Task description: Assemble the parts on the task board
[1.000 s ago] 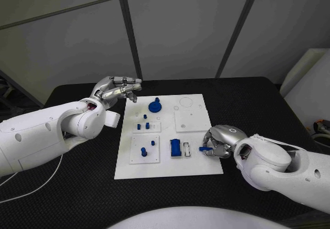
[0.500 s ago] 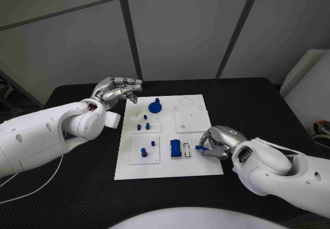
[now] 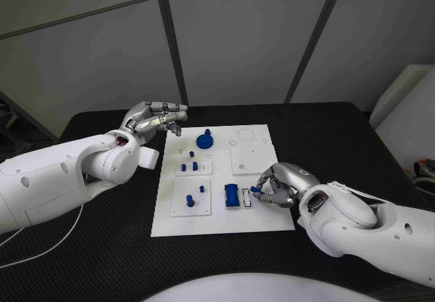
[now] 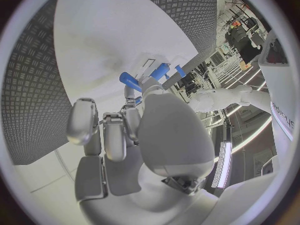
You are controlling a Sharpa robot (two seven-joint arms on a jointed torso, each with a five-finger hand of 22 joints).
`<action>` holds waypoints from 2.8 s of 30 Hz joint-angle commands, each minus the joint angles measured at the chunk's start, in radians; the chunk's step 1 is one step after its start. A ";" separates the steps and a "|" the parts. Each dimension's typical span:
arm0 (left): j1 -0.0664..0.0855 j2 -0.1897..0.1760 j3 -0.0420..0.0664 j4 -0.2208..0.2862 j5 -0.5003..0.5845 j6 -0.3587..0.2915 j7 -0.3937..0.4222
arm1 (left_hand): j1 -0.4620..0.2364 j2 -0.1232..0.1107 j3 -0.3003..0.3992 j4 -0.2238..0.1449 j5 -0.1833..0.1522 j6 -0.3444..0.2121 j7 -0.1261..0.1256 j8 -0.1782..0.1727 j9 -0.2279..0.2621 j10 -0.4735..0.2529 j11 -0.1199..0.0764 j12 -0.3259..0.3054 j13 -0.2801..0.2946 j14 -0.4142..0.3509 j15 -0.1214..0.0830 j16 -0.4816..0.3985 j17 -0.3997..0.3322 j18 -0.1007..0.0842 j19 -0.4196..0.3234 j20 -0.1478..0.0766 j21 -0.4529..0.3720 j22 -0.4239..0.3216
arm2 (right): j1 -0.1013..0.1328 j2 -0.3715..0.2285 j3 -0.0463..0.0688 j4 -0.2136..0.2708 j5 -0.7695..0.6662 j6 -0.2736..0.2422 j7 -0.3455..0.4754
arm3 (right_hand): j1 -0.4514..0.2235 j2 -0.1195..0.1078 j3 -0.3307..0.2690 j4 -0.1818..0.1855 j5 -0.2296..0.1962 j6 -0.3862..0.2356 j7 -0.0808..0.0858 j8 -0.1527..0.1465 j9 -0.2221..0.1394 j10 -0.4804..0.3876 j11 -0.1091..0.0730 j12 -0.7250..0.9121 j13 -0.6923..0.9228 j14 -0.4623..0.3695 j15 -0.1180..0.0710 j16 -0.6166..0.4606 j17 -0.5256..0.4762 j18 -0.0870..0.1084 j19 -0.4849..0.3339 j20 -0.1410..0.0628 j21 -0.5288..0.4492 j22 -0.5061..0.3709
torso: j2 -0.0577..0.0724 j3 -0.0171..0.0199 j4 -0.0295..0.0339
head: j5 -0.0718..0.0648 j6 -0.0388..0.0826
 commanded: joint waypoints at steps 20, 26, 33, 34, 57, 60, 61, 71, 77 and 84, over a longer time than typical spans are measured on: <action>0.001 -0.003 0.001 0.007 0.000 0.014 0.001 | -0.003 0.008 -0.007 -0.001 0.000 -0.004 0.006 0.006 0.000 -0.007 -0.002 0.004 0.002 -0.008 0.002 0.000 -0.001 -0.017 -0.007 0.002 -0.002 -0.001 | 0.002 0.063 0.000 -0.049 0.068 0.107 -0.009 | -0.135 0.009 -0.004 0.010 0.008 0.044 -0.030 0.040 0.064 0.030 -0.011 0.037 0.080 0.092 -0.016 0.006 0.213 -0.012 0.011 -0.009 0.007 0.009 | 0.000 0.0002 -0.0006 | 0.005 -0.007; 0.001 -0.003 0.001 0.007 0.000 0.014 0.000 | -0.003 0.009 -0.007 -0.001 0.000 -0.005 0.006 0.006 0.000 -0.008 -0.002 0.006 0.002 -0.008 0.002 0.001 -0.002 -0.017 -0.007 0.002 -0.004 -0.002 | 0.002 0.068 0.000 -0.053 0.068 0.109 -0.010 | -0.189 0.022 -0.018 0.010 0.021 0.047 -0.033 0.051 0.075 0.041 -0.013 0.056 0.097 0.092 -0.019 0.007 0.215 -0.013 0.013 -0.011 0.009 0.012 | -0.001 0.0008 -0.0007 | 0.006 -0.006; 0.001 -0.003 0.001 0.006 0.000 0.015 -0.001 | -0.003 0.009 -0.007 -0.001 0.000 -0.005 0.006 0.006 0.000 -0.008 -0.002 0.006 0.002 -0.008 0.002 0.001 -0.002 -0.017 -0.007 0.002 -0.004 -0.002 | 0.002 0.074 0.000 -0.054 0.064 0.103 -0.010 | -0.241 0.035 -0.045 0.011 0.018 0.048 -0.033 0.058 0.083 0.047 -0.013 0.066 0.106 0.092 -0.019 0.008 0.216 -0.013 0.014 -0.012 0.010 0.015 | 0.000 0.0008 -0.0014 | 0.006 -0.005; 0.001 -0.003 0.001 0.006 0.000 0.015 -0.001 | -0.003 0.009 -0.007 -0.001 0.000 -0.005 0.006 0.006 0.000 -0.009 -0.001 0.006 0.002 -0.008 0.002 0.001 -0.002 -0.017 -0.007 0.002 -0.004 -0.002 | 0.002 0.075 0.000 -0.054 0.063 0.102 -0.010 | -0.245 0.037 -0.048 0.012 0.016 0.048 -0.034 0.058 0.084 0.047 -0.014 0.067 0.107 0.092 -0.019 0.008 0.217 -0.013 0.014 -0.012 0.010 0.015 | 0.000 0.0006 -0.0013 | 0.006 -0.005; 0.001 -0.003 0.001 0.005 0.000 0.017 -0.004 | -0.004 0.009 -0.007 0.000 0.000 -0.005 0.006 0.006 0.000 -0.009 -0.001 0.006 0.002 -0.008 0.002 0.001 -0.002 -0.017 -0.007 0.002 -0.004 -0.002 | 0.001 0.025 0.000 -0.015 0.068 0.057 0.078 | -0.223 0.023 -0.107 -0.005 -0.131 0.034 -0.034 0.069 0.100 0.041 -0.013 0.054 0.105 0.093 -0.020 0.008 0.218 -0.013 0.013 -0.013 0.007 0.016 | -0.002 0.0006 -0.0030 | 0.007 0.000; 0.001 -0.003 0.001 0.005 0.000 0.017 -0.003 | -0.004 0.009 -0.007 0.000 0.000 -0.005 0.006 0.006 0.000 -0.009 -0.001 0.006 0.002 -0.008 0.002 0.001 -0.002 -0.017 -0.007 0.002 -0.004 -0.002 | 0.001 0.009 0.000 -0.008 0.075 0.060 0.106 | -0.197 0.013 -0.121 -0.012 -0.186 0.027 -0.030 0.068 0.102 0.034 -0.010 0.041 0.097 0.092 -0.017 0.007 0.216 -0.013 0.010 -0.011 0.003 0.013 | -0.003 0.0003 -0.0027 | 0.006 -0.001; 0.001 -0.003 0.001 0.004 0.000 0.018 -0.003 | -0.004 0.009 -0.007 0.000 0.000 -0.005 0.006 0.006 0.000 -0.009 -0.001 0.006 0.002 -0.008 0.002 0.001 -0.002 -0.017 -0.007 0.002 -0.004 -0.002 | 0.001 0.002 0.000 -0.005 0.078 0.064 0.116 | -0.186 0.011 -0.127 -0.013 -0.204 0.025 -0.029 0.068 0.102 0.033 -0.009 0.038 0.095 0.092 -0.016 0.007 0.216 -0.012 0.009 -0.010 0.002 0.012 | -0.002 0.0006 -0.0017 | 0.005 0.000; 0.001 0.000 0.001 0.001 0.000 0.018 -0.003 | -0.004 0.009 -0.007 0.000 0.000 -0.005 0.006 0.006 0.000 -0.009 -0.001 0.006 0.002 -0.008 0.002 0.001 -0.002 -0.017 -0.007 0.002 -0.004 -0.002 | 0.001 -0.014 0.000 -0.006 0.089 0.090 0.151 | -0.153 0.015 -0.147 -0.017 -0.259 0.024 -0.027 0.070 0.105 0.032 -0.007 0.037 0.096 0.092 -0.014 0.007 0.216 -0.012 0.008 -0.008 0.001 0.012 | -0.001 0.0019 -0.0023 | 0.004 0.004; 0.001 0.003 0.001 0.001 0.000 0.019 -0.003 | -0.004 0.009 -0.007 0.000 0.000 -0.005 0.006 0.006 0.000 -0.009 -0.001 0.006 0.002 -0.008 0.002 0.001 -0.002 -0.017 -0.007 0.002 -0.004 -0.002 | 0.001 -0.009 0.000 -0.013 0.091 0.095 0.148 | -0.149 0.020 -0.148 -0.016 -0.263 0.025 -0.028 0.070 0.105 0.033 -0.008 0.038 0.097 0.092 -0.014 0.007 0.217 -0.012 0.009 -0.008 0.001 0.013 | 0.000 0.0011 0.0002 | 0.002 0.004; 0.001 0.001 0.001 0.001 0.000 0.018 -0.003 | -0.004 0.009 -0.007 0.000 0.000 -0.005 0.006 0.006 0.000 -0.009 -0.001 0.006 0.002 -0.008 0.002 0.001 -0.002 -0.017 -0.007 0.002 -0.004 -0.002 | 0.000 0.005 0.000 -0.030 0.091 0.114 0.137 | -0.138 0.025 -0.150 -0.019 -0.265 0.025 -0.029 0.071 0.106 0.034 -0.009 0.039 0.098 0.092 -0.014 0.007 0.217 -0.012 0.009 -0.008 0.000 0.012 | 0.001 0.0015 -0.0007 | 0.005 -0.001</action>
